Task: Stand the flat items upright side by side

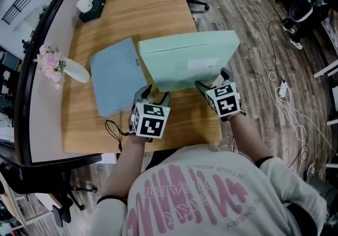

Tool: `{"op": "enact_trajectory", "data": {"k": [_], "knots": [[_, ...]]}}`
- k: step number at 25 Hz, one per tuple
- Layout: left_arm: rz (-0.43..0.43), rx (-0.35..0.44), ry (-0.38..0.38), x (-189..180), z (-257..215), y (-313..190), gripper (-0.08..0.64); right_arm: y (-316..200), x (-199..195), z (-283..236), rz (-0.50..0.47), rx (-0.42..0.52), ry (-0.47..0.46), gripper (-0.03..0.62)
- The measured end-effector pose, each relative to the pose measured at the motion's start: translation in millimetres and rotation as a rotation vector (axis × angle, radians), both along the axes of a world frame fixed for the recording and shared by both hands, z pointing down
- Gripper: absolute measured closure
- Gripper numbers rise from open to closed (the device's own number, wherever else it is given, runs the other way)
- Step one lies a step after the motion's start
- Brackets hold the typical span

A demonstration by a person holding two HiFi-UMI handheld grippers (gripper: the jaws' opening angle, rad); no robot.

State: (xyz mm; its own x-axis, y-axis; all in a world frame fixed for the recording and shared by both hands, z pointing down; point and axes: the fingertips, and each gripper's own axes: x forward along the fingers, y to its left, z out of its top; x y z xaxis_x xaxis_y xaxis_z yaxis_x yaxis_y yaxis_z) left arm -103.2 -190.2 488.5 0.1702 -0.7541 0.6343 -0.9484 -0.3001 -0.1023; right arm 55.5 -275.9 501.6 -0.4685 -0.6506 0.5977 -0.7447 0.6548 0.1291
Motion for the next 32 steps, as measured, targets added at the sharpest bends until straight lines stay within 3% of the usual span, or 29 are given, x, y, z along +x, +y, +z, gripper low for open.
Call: {"op": "enact_trajectory", "data": {"k": [7, 12, 15, 19, 22, 27, 32], "knots": [[-0.06, -0.008, 0.103, -16.5, -7.4, 10.1, 0.302, 4.5, 7.3, 2.1, 0.058, -0.07, -0.052, 0.145], [-0.141, -0.004, 0.18, -63.2, -9.5, 31.9, 0.302, 38.1, 17.8, 17.1, 0.096, -0.173, -0.008, 0.13], [-0.178, -0.002, 0.25, -88.8, -9.6, 48.3, 0.302, 77.3, 5.3, 34.1, 0.091, -0.288, 0.009, 0.13], [-0.239, 0.005, 0.322, -132.6, -9.0, 67.8, 0.298, 129.0, -43.7, 53.6, 0.094, -0.437, -0.062, 0.13], [-0.257, 0.004, 0.359, -169.2, -9.7, 83.7, 0.29, 151.9, -96.2, 54.9, 0.086, -0.483, -0.14, 0.13], [-0.258, -0.003, 0.394, -233.5, -4.1, 108.2, 0.29, 165.7, -181.3, 38.9, 0.084, -0.462, -0.251, 0.138], [-0.262, -0.039, 0.452, -267.4, 3.3, 123.0, 0.241, 163.6, -221.6, 21.1, 0.129, -0.391, -0.276, 0.169]]}}
